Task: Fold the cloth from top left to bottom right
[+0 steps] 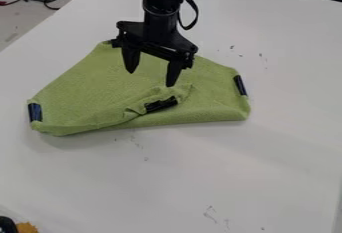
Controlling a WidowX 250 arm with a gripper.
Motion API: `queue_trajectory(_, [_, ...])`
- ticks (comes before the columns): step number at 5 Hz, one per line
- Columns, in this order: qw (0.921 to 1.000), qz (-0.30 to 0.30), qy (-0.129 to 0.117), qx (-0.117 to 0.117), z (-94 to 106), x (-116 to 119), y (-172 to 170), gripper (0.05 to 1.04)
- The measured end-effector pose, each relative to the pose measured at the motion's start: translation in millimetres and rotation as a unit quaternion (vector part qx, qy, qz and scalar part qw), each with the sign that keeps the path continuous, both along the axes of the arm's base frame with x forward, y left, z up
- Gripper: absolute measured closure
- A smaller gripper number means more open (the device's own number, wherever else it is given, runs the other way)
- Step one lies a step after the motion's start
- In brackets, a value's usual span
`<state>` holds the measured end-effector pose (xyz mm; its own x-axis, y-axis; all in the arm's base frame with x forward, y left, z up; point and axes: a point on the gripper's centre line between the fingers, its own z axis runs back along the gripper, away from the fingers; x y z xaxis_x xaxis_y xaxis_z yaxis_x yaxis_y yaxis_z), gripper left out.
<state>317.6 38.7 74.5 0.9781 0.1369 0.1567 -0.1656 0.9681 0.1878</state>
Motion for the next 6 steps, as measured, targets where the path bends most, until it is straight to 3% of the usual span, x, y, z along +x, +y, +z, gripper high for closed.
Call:
queue_trajectory(1, [0.9998,-0.004,0.018,0.0,-10.3,-2,0,0.082])
queue_trajectory(4, [0.9949,-0.099,0.008,0.017,-29.8,103,94,0.083])
queue_trajectory(6, [0.9942,-0.102,-0.012,0.031,-32.6,131,143,0.082])
